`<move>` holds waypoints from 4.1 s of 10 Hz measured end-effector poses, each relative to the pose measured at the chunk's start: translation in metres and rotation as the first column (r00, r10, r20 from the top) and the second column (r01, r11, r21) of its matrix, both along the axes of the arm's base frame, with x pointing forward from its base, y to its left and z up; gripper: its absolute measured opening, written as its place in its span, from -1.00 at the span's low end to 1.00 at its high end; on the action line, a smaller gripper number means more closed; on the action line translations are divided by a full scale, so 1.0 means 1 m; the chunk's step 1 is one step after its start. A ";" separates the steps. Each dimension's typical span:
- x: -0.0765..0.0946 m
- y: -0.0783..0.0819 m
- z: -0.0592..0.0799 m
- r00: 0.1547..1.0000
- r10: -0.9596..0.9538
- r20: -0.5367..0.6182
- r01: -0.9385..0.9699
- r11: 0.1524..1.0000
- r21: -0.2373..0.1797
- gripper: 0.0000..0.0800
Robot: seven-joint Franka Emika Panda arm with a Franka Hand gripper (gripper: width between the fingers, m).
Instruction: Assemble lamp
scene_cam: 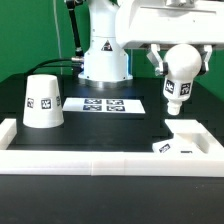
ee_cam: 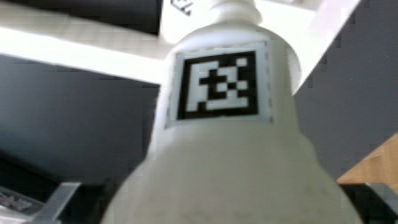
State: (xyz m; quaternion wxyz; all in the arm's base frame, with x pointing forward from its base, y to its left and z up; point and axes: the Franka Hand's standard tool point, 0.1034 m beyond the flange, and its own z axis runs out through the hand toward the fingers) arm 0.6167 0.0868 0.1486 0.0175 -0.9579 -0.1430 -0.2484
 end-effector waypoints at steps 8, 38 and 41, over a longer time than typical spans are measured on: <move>-0.001 0.011 -0.014 0.996 -0.015 0.093 0.014 1.000 0.012 0.44; -0.014 0.005 -0.018 1.000 -0.009 0.026 0.009 1.000 0.003 0.75; -0.015 0.010 -0.023 0.982 0.008 -0.191 -0.006 1.000 0.014 0.75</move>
Offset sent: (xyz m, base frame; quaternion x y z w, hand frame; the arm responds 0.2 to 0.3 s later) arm -0.0068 0.0170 -0.0080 0.0084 0.0984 0.0564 0.9935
